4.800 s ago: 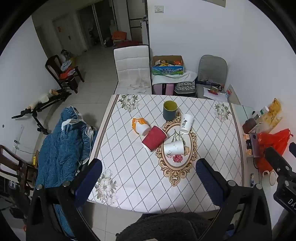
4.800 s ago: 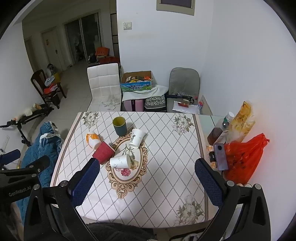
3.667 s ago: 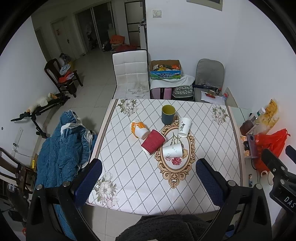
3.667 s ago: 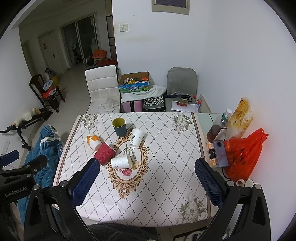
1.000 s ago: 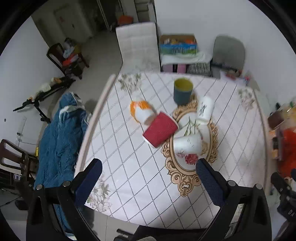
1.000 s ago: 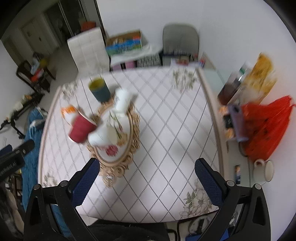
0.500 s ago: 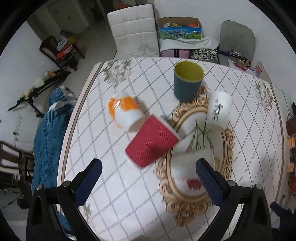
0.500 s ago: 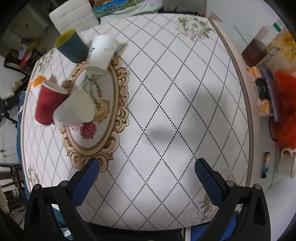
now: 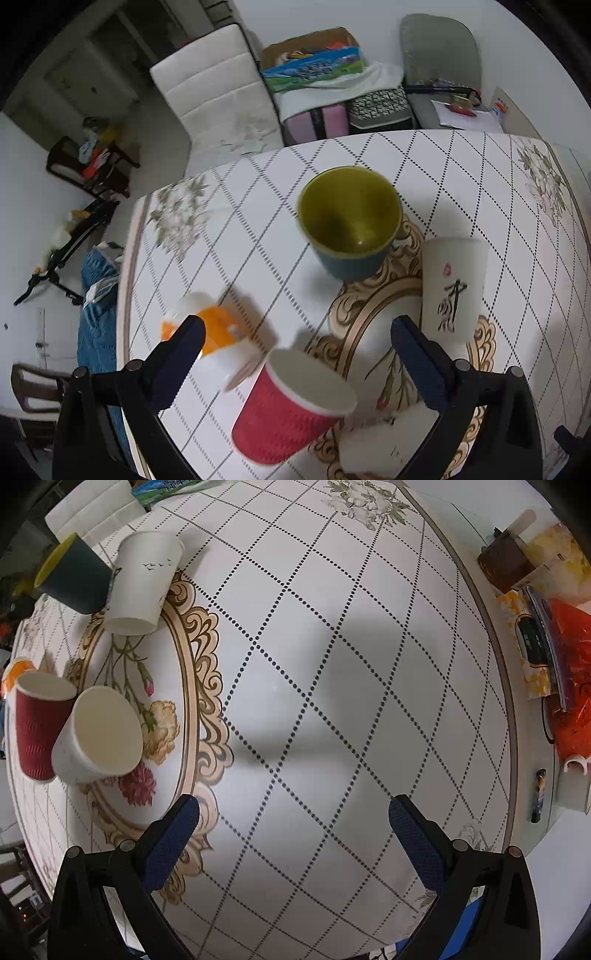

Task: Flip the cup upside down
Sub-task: 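Move the left gripper to the upright teal mug and grasp its rim, then lift the teal mug with the left gripper and turn it rim-down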

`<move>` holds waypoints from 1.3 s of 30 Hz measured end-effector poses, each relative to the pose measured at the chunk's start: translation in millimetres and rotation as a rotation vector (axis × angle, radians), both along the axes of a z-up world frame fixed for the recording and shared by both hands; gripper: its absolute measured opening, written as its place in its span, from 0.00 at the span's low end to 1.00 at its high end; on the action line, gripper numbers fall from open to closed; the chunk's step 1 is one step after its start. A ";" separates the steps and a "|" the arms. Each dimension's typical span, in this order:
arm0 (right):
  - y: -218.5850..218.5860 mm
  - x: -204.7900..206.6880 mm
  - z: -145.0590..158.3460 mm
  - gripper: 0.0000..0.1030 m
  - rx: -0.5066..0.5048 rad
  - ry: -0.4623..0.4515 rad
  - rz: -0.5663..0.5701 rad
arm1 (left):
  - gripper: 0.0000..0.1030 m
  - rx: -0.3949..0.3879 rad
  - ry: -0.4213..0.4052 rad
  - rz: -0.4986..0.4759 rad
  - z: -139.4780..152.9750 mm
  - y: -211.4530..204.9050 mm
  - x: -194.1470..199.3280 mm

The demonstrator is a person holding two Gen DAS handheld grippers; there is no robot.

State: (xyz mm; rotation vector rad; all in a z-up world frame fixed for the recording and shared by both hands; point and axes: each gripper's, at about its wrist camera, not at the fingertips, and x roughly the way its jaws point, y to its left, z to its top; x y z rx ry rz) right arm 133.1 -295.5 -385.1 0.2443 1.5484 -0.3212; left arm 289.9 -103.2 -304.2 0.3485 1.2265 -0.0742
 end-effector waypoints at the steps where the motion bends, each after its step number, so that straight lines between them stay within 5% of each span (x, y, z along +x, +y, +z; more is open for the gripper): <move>1: 1.3 3.5 -2.8 1.00 -0.006 0.006 -0.005 | 1.00 -0.002 0.008 -0.007 -2.7 -2.5 4.5; 25: -4.0 66.0 -27.7 1.00 -0.066 0.052 -0.082 | 0.99 -0.062 0.099 0.039 -57.4 -26.9 74.0; 30: -14.5 59.5 -35.0 1.00 -0.072 0.052 -0.089 | 0.85 -0.075 0.090 0.025 -61.0 -31.6 82.0; 32: -18.0 60.8 -36.9 1.00 -0.074 0.054 -0.095 | 0.72 -0.071 0.085 0.007 -62.3 -35.9 82.5; 39: -27.5 68.7 -39.3 1.00 -0.075 0.059 -0.106 | 0.67 -0.061 0.025 -0.028 -57.3 -41.8 82.9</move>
